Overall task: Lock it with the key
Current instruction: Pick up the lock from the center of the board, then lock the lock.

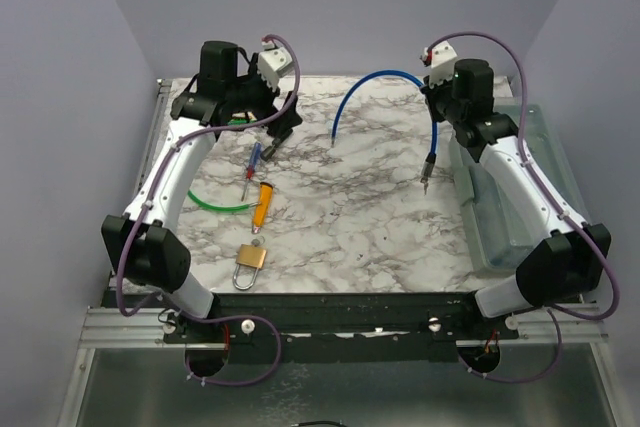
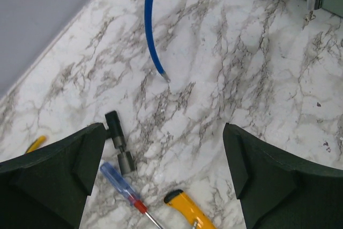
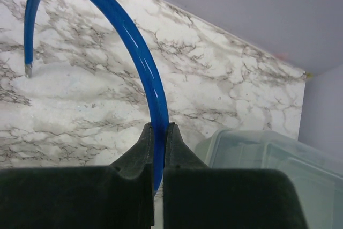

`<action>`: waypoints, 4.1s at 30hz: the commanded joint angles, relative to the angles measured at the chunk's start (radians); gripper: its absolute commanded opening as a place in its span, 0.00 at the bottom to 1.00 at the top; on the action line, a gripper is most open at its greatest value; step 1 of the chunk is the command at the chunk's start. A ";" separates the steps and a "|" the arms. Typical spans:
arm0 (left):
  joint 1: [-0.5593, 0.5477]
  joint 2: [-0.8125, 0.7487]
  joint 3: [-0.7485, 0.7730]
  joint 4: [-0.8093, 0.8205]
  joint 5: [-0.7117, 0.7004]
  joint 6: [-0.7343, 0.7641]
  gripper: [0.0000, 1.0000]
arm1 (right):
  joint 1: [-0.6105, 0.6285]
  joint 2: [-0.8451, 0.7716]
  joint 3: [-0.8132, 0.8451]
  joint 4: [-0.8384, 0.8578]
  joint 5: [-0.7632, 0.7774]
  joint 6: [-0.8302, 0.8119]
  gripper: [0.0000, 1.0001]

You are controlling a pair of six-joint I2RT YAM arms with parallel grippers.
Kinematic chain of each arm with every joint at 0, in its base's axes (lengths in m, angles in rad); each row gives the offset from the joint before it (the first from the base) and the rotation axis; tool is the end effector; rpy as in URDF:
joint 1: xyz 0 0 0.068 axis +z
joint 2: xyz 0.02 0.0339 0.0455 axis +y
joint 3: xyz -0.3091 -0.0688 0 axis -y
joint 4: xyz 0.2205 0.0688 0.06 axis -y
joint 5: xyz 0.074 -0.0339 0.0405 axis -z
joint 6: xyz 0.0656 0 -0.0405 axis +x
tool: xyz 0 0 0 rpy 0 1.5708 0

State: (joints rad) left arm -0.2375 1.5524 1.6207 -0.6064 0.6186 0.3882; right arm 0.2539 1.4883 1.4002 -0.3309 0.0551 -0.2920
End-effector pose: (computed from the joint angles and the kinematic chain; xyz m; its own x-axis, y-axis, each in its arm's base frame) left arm 0.3212 -0.1169 0.4321 -0.2053 0.3670 -0.9073 0.8139 0.5788 0.0499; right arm 0.3367 0.0836 0.4052 -0.3190 -0.3797 -0.8684 -0.3069 0.9082 -0.2844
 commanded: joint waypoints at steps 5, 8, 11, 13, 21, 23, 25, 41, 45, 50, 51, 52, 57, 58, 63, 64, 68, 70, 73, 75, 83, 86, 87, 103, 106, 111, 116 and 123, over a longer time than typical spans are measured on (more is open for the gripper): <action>-0.075 0.182 0.193 0.172 0.201 0.146 0.99 | -0.001 -0.138 -0.051 0.114 -0.181 -0.061 0.00; -0.109 0.251 0.258 0.186 0.212 0.142 0.99 | -0.001 -0.167 -0.056 0.107 -0.227 -0.054 0.00; -0.157 0.319 0.304 0.197 0.151 0.135 0.99 | -0.001 -0.194 -0.058 0.100 -0.287 -0.042 0.00; -0.183 0.355 0.323 0.204 0.106 0.130 0.99 | -0.001 -0.209 -0.056 0.096 -0.325 -0.035 0.00; -0.206 0.345 0.309 0.254 0.071 0.013 0.83 | -0.001 -0.267 -0.077 0.072 -0.425 -0.024 0.00; -0.206 0.305 0.275 0.260 0.096 -0.002 0.59 | -0.001 -0.279 -0.096 0.077 -0.438 -0.019 0.00; -0.206 0.257 0.240 0.261 0.120 -0.016 0.32 | -0.001 -0.282 -0.111 0.082 -0.444 -0.008 0.00; -0.206 0.010 0.199 0.225 -0.050 -0.298 0.00 | -0.001 -0.354 -0.357 0.314 -0.506 0.198 0.73; -0.206 -0.006 0.224 0.206 -0.079 -0.332 0.00 | -0.002 -0.371 -0.373 0.365 -0.501 0.197 0.79; -0.206 -0.016 0.245 0.197 -0.089 -0.421 0.00 | -0.001 -0.368 -0.341 0.363 -0.454 0.231 0.80; -0.206 -0.019 0.247 0.196 -0.090 -0.436 0.00 | -0.001 -0.365 -0.335 0.360 -0.441 0.237 0.80; -0.206 -0.021 0.248 0.196 -0.091 -0.447 0.00 | -0.001 -0.361 -0.326 0.352 -0.434 0.242 0.80; -0.208 -0.028 0.263 0.197 -0.089 -0.501 0.00 | -0.001 -0.316 -0.293 0.306 -0.402 0.246 0.76; -0.209 -0.029 0.269 0.197 -0.086 -0.508 0.00 | -0.001 -0.304 -0.287 0.297 -0.395 0.252 0.76; -0.209 -0.029 0.287 0.196 -0.091 -0.540 0.00 | -0.001 -0.240 -0.263 0.283 -0.316 0.263 0.72; -0.210 -0.028 0.289 0.197 -0.091 -0.547 0.00 | -0.001 -0.226 -0.261 0.285 -0.299 0.265 0.72; -0.210 -0.024 0.300 0.197 -0.087 -0.558 0.00 | -0.001 -0.204 -0.261 0.313 -0.269 0.269 0.67; -0.211 -0.024 0.300 0.197 -0.085 -0.560 0.00 | -0.001 -0.201 -0.259 0.321 -0.266 0.272 0.66; -0.213 -0.029 0.289 0.197 -0.082 -0.554 0.00 | -0.001 -0.204 -0.247 0.322 -0.287 0.274 0.65; -0.214 -0.032 0.279 0.197 -0.082 -0.551 0.00 | -0.001 -0.209 -0.237 0.322 -0.309 0.274 0.65; -0.216 -0.037 0.260 0.197 -0.080 -0.543 0.00 | -0.001 -0.199 -0.202 0.333 -0.369 0.251 0.61; -0.217 -0.035 0.258 0.197 -0.078 -0.543 0.00 | -0.001 -0.185 -0.191 0.306 -0.368 0.247 0.58; -0.217 -0.034 0.258 0.196 -0.076 -0.543 0.00 | -0.001 -0.181 -0.187 0.306 -0.365 0.247 0.58; -0.221 -0.040 0.227 0.195 -0.063 -0.548 0.00 | -0.002 -0.139 -0.127 0.298 -0.367 0.252 0.47; -0.221 -0.037 0.226 0.195 -0.065 -0.550 0.00 | -0.001 -0.139 -0.132 0.294 -0.370 0.241 0.47; -0.221 -0.034 0.232 0.195 -0.068 -0.553 0.00 | -0.001 -0.135 -0.143 0.277 -0.372 0.226 0.16; -0.221 -0.062 0.179 0.195 -0.069 -0.523 0.11 | -0.001 -0.131 -0.110 0.270 -0.334 0.243 0.00; -0.220 -0.152 -0.016 0.177 -0.112 -0.427 0.32 | -0.001 -0.146 -0.033 0.292 -0.270 0.284 0.00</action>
State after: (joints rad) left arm -0.4538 1.4731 1.6871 -0.4427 0.5331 -0.1036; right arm 0.2550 1.3502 1.2922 -0.0624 -0.2749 -0.0452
